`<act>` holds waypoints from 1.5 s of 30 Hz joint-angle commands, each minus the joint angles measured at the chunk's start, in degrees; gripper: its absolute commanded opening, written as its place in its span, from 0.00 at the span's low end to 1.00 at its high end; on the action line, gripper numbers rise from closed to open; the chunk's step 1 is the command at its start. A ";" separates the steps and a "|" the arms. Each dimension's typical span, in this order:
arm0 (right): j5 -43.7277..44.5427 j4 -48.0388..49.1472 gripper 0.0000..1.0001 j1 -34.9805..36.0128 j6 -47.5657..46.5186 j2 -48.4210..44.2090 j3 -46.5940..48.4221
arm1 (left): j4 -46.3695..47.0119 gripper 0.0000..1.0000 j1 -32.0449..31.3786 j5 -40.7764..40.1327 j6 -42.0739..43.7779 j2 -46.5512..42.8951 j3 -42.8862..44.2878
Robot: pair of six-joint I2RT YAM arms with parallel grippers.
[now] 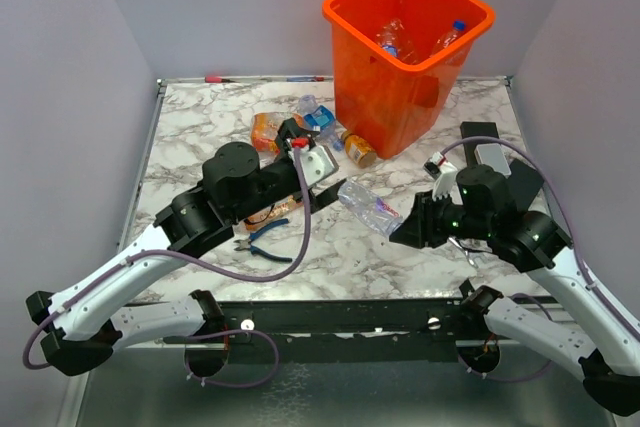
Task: Put the plastic bottles in the bin
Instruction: Place the plastic bottle in the trash bin.
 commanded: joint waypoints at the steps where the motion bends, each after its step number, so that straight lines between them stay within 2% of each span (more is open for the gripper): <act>1: -2.57 -8.33 0.01 0.39 -3.04 1.75 4.68 | -7.27 0.99 -0.23 6.92 12.63 -0.30 1.08; 7: 0.01 -9.41 0.00 0.33 -1.28 3.12 8.55 | -19.16 0.99 -0.59 10.50 19.54 4.67 3.75; 14: -3.96 -9.10 0.01 0.36 -2.19 6.33 11.30 | -19.22 0.99 -8.71 -1.60 24.87 6.56 -0.21; 21: -7.91 -6.18 0.01 0.38 -2.71 8.35 12.10 | -16.77 0.99 -19.95 -14.33 32.38 10.45 -2.51; 25: -9.89 -5.62 0.01 0.35 -2.81 8.14 12.70 | -13.10 0.99 -20.73 -18.10 37.12 11.07 -5.40; 30: -12.07 -5.73 0.01 0.36 -3.36 7.21 13.27 | -6.70 0.92 -20.79 -24.31 43.50 11.23 -10.05; 33: -13.36 -6.01 0.01 0.38 -3.67 6.73 13.74 | -2.99 0.88 -20.16 -25.45 45.11 11.03 -11.69; 35: -14.15 -5.89 0.01 0.33 -3.69 6.75 14.08 | -1.22 0.85 -19.68 -25.03 44.76 11.03 -11.84; 38: -14.32 -5.66 0.01 0.37 -3.39 6.57 14.13 | 0.15 0.74 -19.61 -24.83 44.92 11.03 -11.86; 45: -14.95 -5.19 0.01 0.33 -2.33 5.85 14.49 | 0.32 0.37 -19.68 -23.56 44.63 10.15 -12.49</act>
